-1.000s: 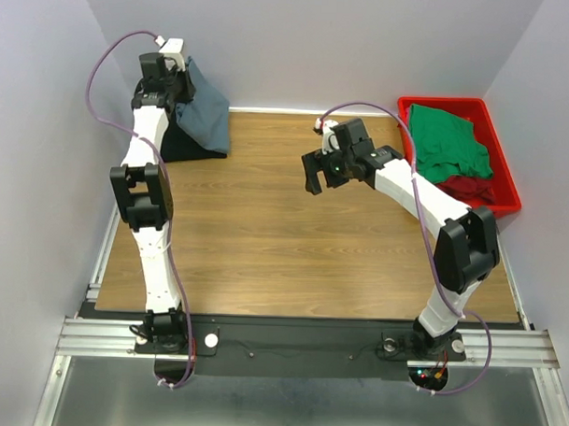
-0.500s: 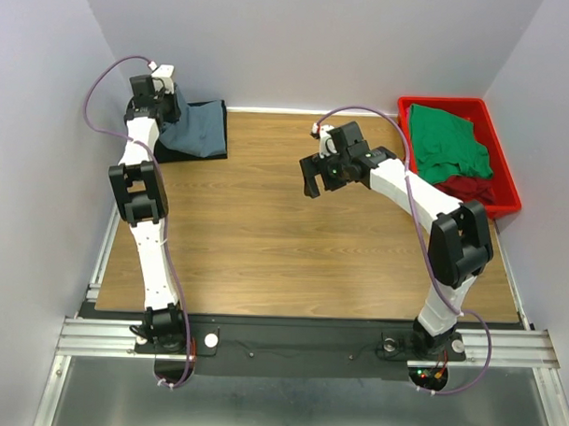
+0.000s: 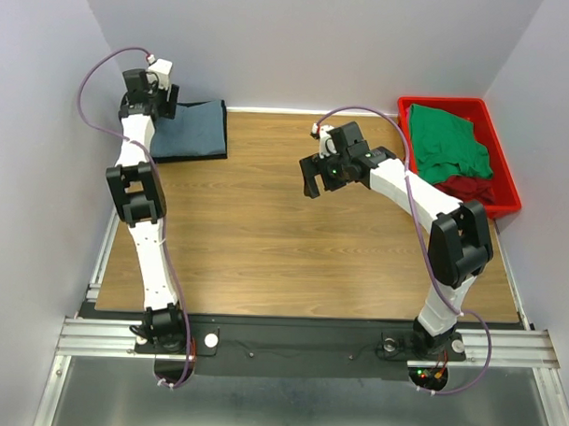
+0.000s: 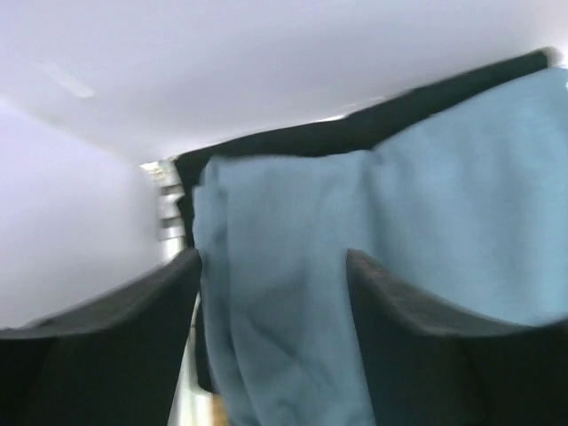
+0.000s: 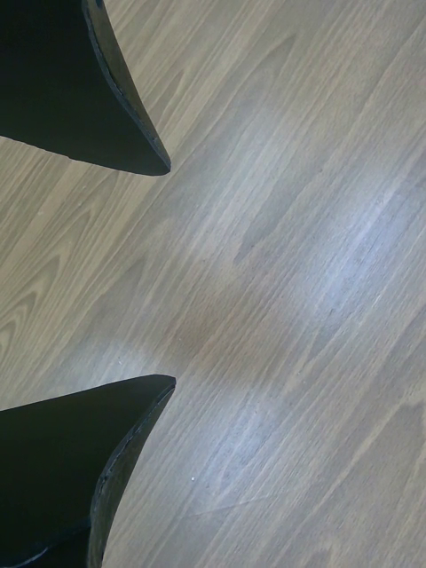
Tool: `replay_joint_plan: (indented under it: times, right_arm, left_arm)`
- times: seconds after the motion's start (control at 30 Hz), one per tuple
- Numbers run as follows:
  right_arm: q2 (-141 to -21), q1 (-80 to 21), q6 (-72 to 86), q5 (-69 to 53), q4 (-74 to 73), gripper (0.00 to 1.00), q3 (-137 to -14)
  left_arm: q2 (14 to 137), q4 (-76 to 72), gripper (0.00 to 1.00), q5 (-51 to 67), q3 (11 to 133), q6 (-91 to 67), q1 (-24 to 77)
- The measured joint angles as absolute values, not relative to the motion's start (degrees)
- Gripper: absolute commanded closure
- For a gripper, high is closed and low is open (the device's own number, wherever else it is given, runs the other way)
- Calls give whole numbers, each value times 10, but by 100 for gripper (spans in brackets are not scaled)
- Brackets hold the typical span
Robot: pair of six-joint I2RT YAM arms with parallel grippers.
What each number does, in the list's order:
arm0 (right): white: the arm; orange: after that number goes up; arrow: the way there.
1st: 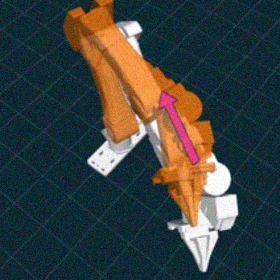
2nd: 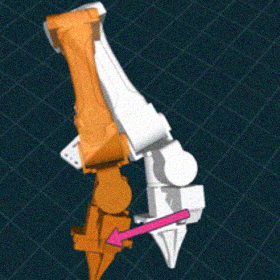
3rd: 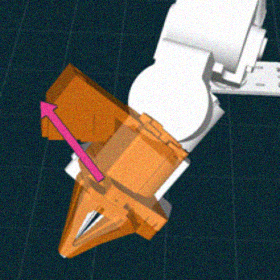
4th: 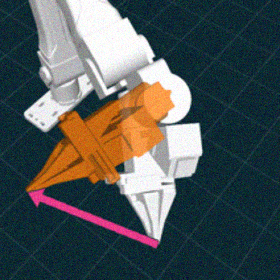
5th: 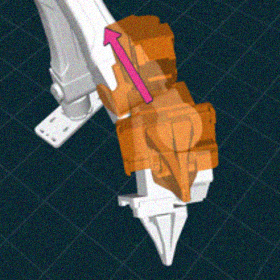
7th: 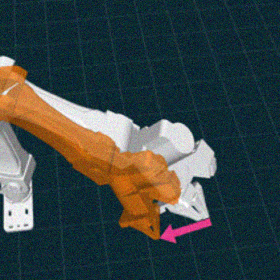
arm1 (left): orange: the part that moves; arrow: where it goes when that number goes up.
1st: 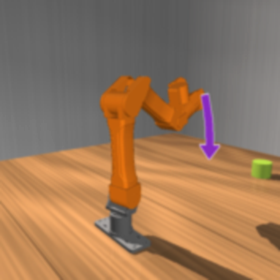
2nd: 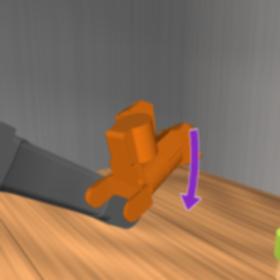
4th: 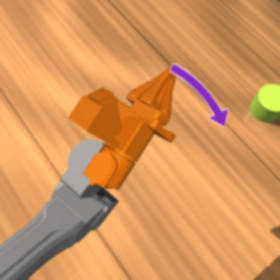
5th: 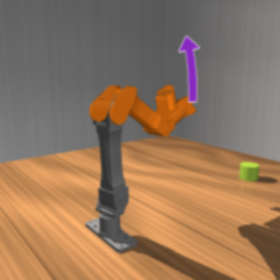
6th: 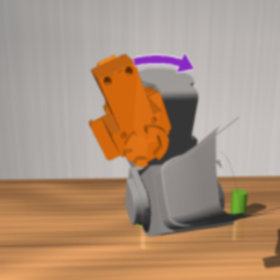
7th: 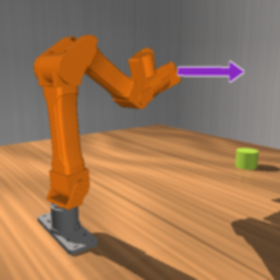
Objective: Fold and stack the t-shirts
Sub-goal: Neatly place the folded tshirt to the corner
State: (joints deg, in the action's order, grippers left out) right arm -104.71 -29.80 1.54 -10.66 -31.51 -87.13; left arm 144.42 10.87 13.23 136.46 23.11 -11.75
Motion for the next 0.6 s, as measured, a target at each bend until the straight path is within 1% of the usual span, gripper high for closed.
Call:
replay_joint_plan:
  times: [0.17, 0.27, 0.3, 0.37, 0.4, 0.43, 0.47, 0.6]
  right_arm:
    - [-1046, -298, 15, -104, -315, 0, -872]
    - [-1036, -298, 14, -101, -315, 0, -868]
    - [-1030, -298, 13, -100, -315, 0, -864]
    - [-1015, -296, 13, -98, -316, 0, -855]
    - [-1009, -296, 13, -99, -317, 0, -853]
    - [-1002, -294, 13, -99, -318, 0, -852]
    - [-996, -292, 13, -101, -318, 0, -852]
    - [-969, -273, 17, -111, -317, 0, -843]
  left_arm:
    - [1438, 112, 13, 94, 1370, 284, -134]
    - [1413, 128, 13, 90, 1362, 300, -140]
    - [1387, 128, 13, 93, 1340, 303, -143]
    - [1336, 150, 12, 110, 1304, 304, -146]
    - [1310, 169, 10, 125, 1296, 303, -148]
    - [1294, 177, 7, 134, 1293, 302, -149]
    - [1270, 193, 1, 153, 1291, 298, -150]
    - [1191, 242, 1, 210, 1261, 276, -151]
